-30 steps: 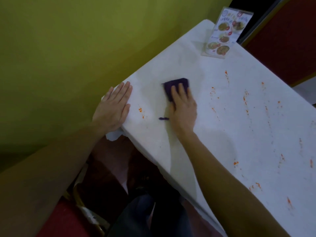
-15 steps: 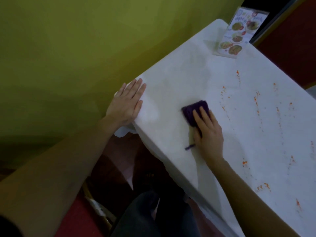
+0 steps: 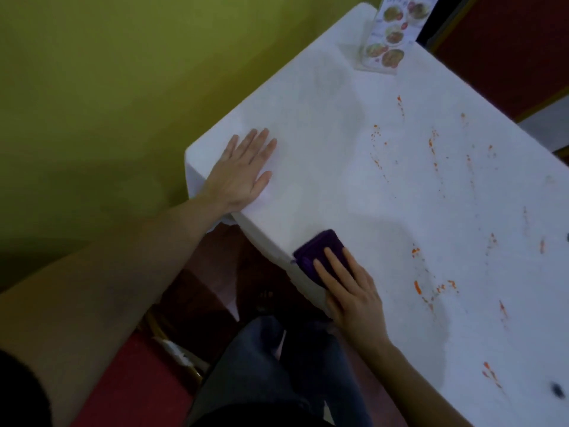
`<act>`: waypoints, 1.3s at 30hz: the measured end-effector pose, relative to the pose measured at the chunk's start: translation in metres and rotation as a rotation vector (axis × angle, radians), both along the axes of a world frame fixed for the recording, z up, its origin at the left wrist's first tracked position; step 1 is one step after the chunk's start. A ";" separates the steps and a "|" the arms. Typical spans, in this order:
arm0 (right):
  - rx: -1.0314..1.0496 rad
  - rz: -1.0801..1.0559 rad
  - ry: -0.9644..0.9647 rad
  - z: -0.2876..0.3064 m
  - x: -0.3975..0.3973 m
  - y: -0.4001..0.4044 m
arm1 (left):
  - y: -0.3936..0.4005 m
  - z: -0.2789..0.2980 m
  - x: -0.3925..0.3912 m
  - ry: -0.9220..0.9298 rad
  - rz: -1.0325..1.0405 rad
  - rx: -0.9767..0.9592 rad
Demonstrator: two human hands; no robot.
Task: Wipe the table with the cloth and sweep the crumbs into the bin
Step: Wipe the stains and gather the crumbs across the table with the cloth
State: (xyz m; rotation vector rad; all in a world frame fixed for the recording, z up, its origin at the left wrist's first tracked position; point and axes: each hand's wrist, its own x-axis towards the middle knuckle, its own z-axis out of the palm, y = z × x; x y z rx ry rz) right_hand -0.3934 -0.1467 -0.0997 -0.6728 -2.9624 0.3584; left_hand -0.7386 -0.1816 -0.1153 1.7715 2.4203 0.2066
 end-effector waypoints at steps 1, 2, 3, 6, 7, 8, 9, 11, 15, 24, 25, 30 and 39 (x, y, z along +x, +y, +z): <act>0.008 -0.044 0.006 0.000 0.017 0.007 | 0.008 0.001 0.011 0.004 -0.035 0.005; 0.014 -0.092 0.008 -0.001 0.030 0.016 | 0.016 0.001 0.023 0.007 -0.062 0.009; 0.015 -0.151 0.014 -0.001 0.039 0.026 | 0.023 0.000 0.034 0.008 -0.078 0.011; -0.009 -0.387 0.052 -0.002 0.032 0.051 | 0.032 -0.003 0.055 0.012 -0.059 -0.004; -0.017 -0.459 0.067 -0.002 0.019 0.056 | 0.032 -0.006 0.057 0.019 -0.050 -0.004; -0.023 -0.510 0.084 -0.002 0.003 0.058 | 0.032 -0.007 0.057 0.025 -0.047 0.000; -0.032 -0.539 0.103 -0.002 -0.015 0.059 | 0.032 -0.008 0.057 0.027 -0.051 0.005; -0.054 -0.513 0.133 -0.001 -0.046 0.049 | 0.031 -0.009 0.056 0.033 -0.061 0.013; -0.035 -0.241 0.067 0.000 -0.053 0.001 | 0.031 -0.010 0.056 0.040 -0.077 0.006; 0.008 -0.517 0.084 -0.005 0.046 0.050 | 0.033 -0.011 0.056 0.030 -0.072 0.003; 0.001 -0.581 0.090 -0.006 0.040 0.065 | 0.033 -0.012 0.056 0.028 -0.068 0.003; -0.067 -0.742 0.150 -0.003 -0.043 0.116 | 0.035 -0.012 0.055 0.019 -0.065 0.026; -0.007 -0.389 0.124 -0.008 -0.009 0.069 | 0.124 0.003 0.021 0.040 -0.034 -0.046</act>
